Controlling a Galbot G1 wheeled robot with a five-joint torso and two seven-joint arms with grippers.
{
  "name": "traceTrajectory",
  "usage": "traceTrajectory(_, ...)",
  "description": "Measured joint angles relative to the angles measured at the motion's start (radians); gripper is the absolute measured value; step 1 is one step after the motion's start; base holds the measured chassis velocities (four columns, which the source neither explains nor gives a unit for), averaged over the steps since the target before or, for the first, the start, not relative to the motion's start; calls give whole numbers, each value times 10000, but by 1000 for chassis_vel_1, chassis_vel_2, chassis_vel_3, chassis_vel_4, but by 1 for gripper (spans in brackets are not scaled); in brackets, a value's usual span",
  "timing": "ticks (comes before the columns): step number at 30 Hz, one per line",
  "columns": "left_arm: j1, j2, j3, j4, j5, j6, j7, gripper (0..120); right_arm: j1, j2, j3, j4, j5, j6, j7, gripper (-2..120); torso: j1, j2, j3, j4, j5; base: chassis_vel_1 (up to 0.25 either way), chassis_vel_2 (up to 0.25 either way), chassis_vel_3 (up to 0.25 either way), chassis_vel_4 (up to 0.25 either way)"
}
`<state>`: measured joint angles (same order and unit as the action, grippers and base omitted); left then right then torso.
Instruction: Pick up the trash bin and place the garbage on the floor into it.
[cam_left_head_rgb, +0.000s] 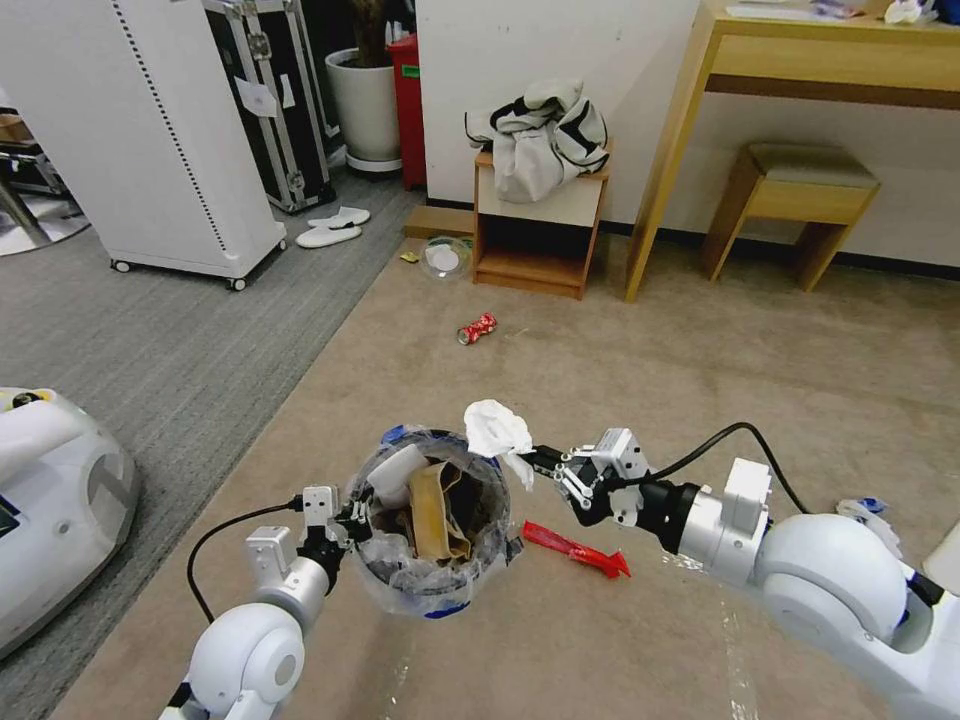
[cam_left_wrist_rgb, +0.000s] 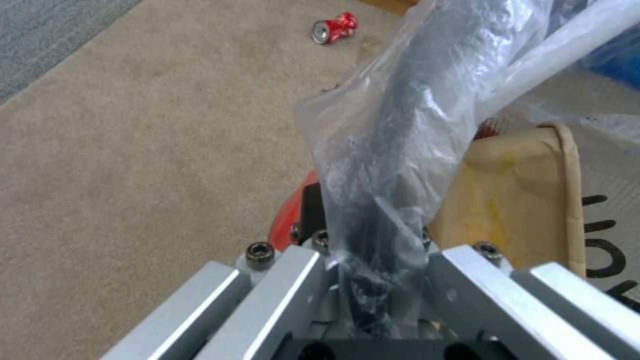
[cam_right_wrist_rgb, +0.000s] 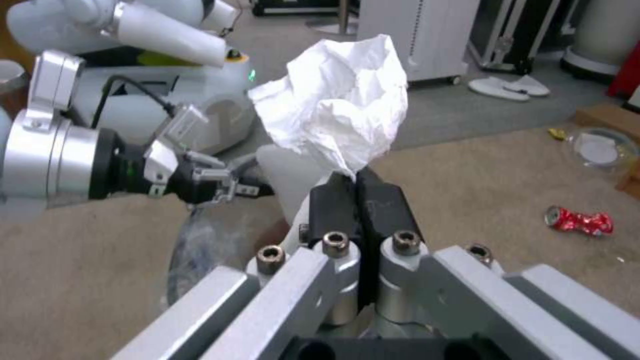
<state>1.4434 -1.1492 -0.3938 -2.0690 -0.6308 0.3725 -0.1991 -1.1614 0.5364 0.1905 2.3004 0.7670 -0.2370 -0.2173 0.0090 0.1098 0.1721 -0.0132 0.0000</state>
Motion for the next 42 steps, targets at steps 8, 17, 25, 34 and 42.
traceTrajectory(8, 11, 27, -8, -32, -15, 0, 8, 1, -30, 152, -218, -115, -340, -37, -56, 0, 0, 0, 1, 0, 0, 0, 0, 0, 0)
traceTrajectory(17, -31, 70, -12, -26, -86, 0, 26, 1, -2, 223, -542, -188, -769, -104, -198, 0, 0, 0, 0, 0, 0, 0, 0, 0, 0)
traceTrajectory(25, -31, 85, 5, -23, -134, -1, 58, 1, 18, 398, -930, -341, -1239, -129, -311, 0, 0, 0, 0, 0, 0, 0, 0, 0, 0)
traceTrajectory(34, -58, 178, -32, -23, -283, -9, 90, 1, 63, 594, -1146, -490, -1435, -197, -301, 0, 0, 0, 0, 0, 0, 0, 0, 0, 0)
traceTrajectory(42, -122, 238, -25, -26, -398, -9, 90, 1, 46, 634, -1295, -550, -1554, -244, -253, 0, 0, 0, 1, 0, 0, 0, 0, 0, 0)
